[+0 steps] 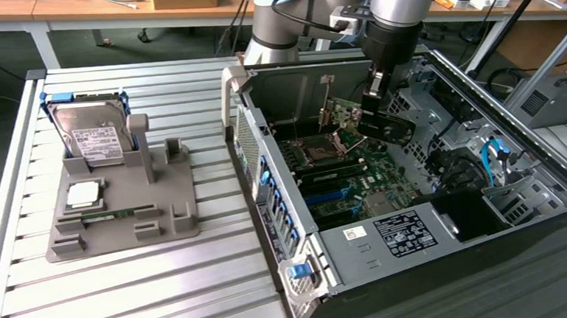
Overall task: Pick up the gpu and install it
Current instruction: 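Insert the gpu into the slot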
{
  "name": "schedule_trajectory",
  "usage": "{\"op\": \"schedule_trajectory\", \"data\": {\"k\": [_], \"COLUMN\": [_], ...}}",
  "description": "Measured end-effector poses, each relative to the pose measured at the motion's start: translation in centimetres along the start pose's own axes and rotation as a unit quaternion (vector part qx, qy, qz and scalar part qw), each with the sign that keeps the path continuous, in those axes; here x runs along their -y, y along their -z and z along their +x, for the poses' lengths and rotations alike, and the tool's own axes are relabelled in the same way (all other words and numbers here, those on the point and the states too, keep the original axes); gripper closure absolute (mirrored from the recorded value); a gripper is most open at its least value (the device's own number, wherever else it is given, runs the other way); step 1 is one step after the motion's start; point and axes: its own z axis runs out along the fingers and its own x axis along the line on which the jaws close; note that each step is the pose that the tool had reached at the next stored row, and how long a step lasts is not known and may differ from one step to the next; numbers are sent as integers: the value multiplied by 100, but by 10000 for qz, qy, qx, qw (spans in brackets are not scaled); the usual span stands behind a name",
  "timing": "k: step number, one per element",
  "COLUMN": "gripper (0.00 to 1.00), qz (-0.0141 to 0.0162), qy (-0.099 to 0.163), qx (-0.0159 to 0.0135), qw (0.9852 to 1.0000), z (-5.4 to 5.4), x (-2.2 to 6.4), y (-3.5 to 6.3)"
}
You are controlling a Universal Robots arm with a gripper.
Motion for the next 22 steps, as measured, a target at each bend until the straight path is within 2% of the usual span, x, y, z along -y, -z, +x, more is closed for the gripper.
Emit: {"op": "schedule_trajectory", "data": {"k": [22], "gripper": [73], "qz": [-13], "qy": [356], "qx": [39], "qw": [9994], "z": [0], "x": [0], "y": [0]}}
